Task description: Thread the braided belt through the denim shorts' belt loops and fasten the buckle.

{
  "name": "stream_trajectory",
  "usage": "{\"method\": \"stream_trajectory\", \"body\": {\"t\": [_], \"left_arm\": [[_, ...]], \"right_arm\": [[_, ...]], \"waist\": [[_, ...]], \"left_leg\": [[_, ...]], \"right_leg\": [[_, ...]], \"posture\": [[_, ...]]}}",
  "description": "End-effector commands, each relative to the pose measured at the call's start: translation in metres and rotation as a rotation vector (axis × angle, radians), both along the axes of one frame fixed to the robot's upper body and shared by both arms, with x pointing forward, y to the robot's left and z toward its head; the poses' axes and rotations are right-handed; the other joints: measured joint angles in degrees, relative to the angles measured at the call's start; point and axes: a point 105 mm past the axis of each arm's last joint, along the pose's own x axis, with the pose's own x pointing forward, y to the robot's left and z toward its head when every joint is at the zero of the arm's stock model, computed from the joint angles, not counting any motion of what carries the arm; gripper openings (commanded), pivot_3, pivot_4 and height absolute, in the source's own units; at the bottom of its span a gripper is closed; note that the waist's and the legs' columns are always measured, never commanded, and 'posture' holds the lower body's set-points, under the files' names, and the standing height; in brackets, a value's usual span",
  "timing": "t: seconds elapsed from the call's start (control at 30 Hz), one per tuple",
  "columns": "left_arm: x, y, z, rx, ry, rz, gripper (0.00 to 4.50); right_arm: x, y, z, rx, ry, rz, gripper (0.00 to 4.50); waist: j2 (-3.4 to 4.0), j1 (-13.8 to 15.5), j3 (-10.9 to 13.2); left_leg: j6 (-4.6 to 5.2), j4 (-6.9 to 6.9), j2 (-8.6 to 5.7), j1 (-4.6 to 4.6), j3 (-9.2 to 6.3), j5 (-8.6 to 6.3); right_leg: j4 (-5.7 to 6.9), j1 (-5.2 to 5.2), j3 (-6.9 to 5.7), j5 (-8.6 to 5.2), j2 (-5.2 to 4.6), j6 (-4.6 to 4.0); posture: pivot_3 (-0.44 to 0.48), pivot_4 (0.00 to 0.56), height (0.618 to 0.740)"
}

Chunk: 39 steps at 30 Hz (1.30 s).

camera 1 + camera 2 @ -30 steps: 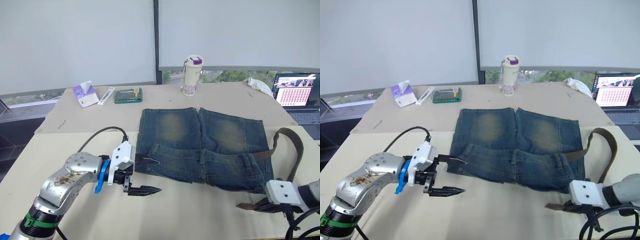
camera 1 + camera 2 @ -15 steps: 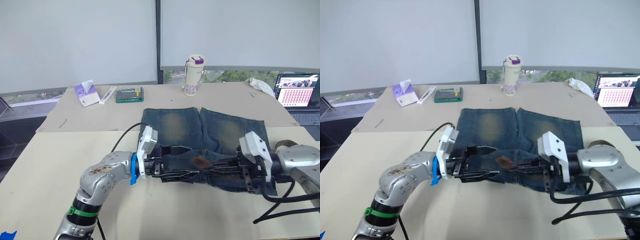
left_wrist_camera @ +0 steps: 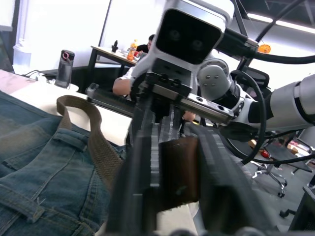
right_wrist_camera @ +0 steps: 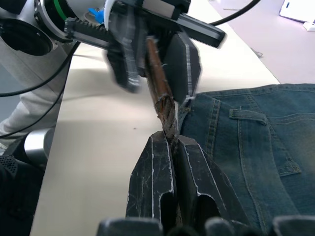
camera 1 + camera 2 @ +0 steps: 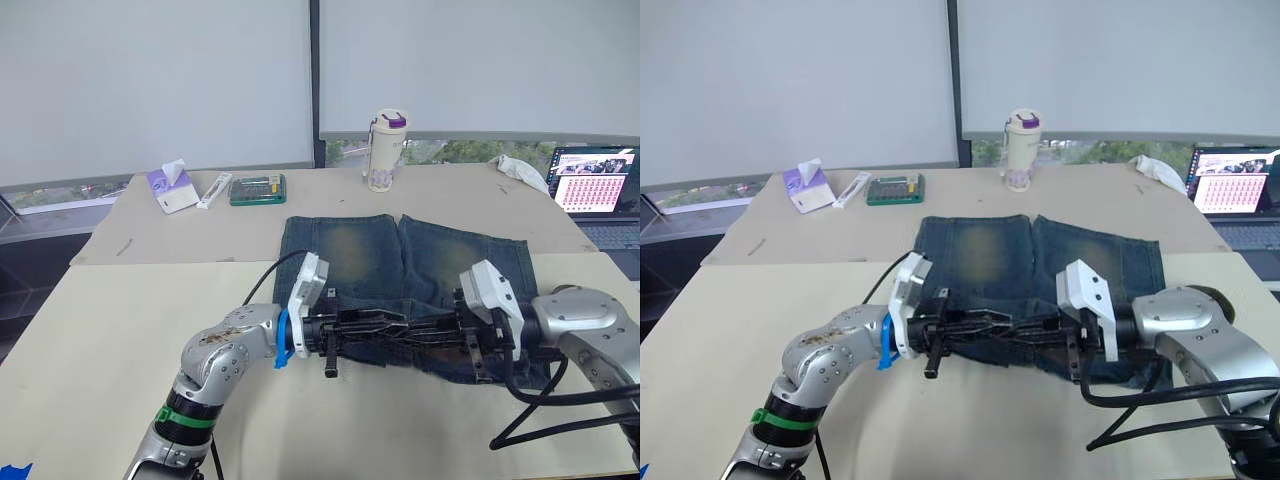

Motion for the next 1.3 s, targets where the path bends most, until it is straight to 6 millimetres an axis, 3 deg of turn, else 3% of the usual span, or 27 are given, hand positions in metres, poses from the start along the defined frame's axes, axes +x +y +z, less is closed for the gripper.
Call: {"method": "stream_trajectory", "body": {"t": [0.03, 0.2, 0.3, 0.37, 0.5, 0.67, 0.9, 1.17, 1.3], "left_arm": [[0.004, 0.003, 0.006, -0.050, 0.064, -0.014, 0.01], [0.020, 0.005, 0.008, -0.103, 0.165, 0.041, 0.00], [0.031, 0.000, 0.021, -0.187, 0.242, 0.078, 0.00], [0.034, -0.002, 0.030, -0.234, 0.286, 0.086, 0.00], [0.039, 0.001, 0.049, -0.358, 0.425, 0.094, 0.00], [0.042, 0.007, 0.061, -0.462, 0.572, 0.074, 0.00], [0.038, 0.006, 0.056, -0.423, 0.616, 0.064, 0.00], [0.040, 0.006, 0.058, -0.427, 0.622, 0.079, 0.00], [0.043, 0.007, 0.058, -0.437, 0.622, 0.099, 0.00]], "right_arm": [[0.003, -0.009, 0.016, 0.026, -0.052, -0.070, 0.00], [0.005, -0.039, 0.033, 0.131, -0.069, -0.256, 1.86], [-0.013, -0.048, 0.041, 0.265, 0.032, -0.315, 2.91], [-0.027, -0.042, 0.039, 0.341, 0.091, -0.326, 3.52], [-0.048, -0.008, 0.020, 0.591, 0.245, -0.389, 3.52], [-0.034, 0.010, -0.007, 0.791, 0.336, -0.553, 3.52], [0.001, 0.004, 0.012, 1.183, 0.300, -0.628, 3.52], [0.007, 0.003, 0.027, 1.327, 0.296, -0.565, 3.52], [0.007, 0.003, 0.032, 1.340, 0.277, -0.554, 2.41]], "waist": [[-0.01, 0.0, 0.0], [-0.03, 0.6, 0.0], [-0.06, 0.9, 0.0], [-0.06, 1.0, 0.0], [-0.09, 0.5, 0.0], [-0.03, 0.0, 0.0], [0.25, -0.2, -0.2], [0.41, -0.6, -0.3], [0.41, -0.8, -0.3]], "left_leg": [[0.00, 0.00, -0.01, 0.00, -0.01, 0.00], [0.01, 0.02, -0.04, -0.03, 0.00, 0.00], [0.01, 0.02, -0.03, -0.11, -0.03, 0.00], [0.01, 0.02, -0.03, -0.18, -0.01, 0.00], [0.03, -0.02, 0.09, -0.43, -0.16, -0.01], [-0.12, -0.02, 0.10, -0.37, -0.25, 0.06], [-0.36, -0.07, -0.08, -0.04, -0.33, 0.19], [-0.34, -0.12, -0.10, -0.02, -0.36, 0.18], [-0.33, -0.13, -0.10, -0.02, -0.35, 0.17]], "right_leg": [[0.00, 0.00, 0.00, 0.00, -0.01, 0.00], [-0.02, 0.00, -0.03, 0.00, -0.03, 0.00], [-0.01, 0.06, -0.03, 0.00, -0.04, 0.00], [-0.02, 0.04, -0.04, 0.01, -0.03, 0.00], [0.01, 0.02, -0.04, -0.01, 0.04, 0.03], [0.05, -0.02, 0.06, -0.23, 0.02, 0.52], [0.01, -0.11, 0.05, -0.18, -0.02, 0.49], [-0.01, -0.10, 0.03, -0.11, 0.02, 0.35], [-0.03, -0.10, 0.03, -0.12, 0.04, 0.36]], "posture": [[0.000, 0.150, 0.740], [0.000, 0.150, 0.740], [0.000, 0.150, 0.740], [0.000, 0.150, 0.740], [0.000, 0.150, 0.740], [0.000, 0.150, 0.740], [0.000, 0.150, 0.740], [0.000, 0.150, 0.740], [0.000, 0.150, 0.740]]}}
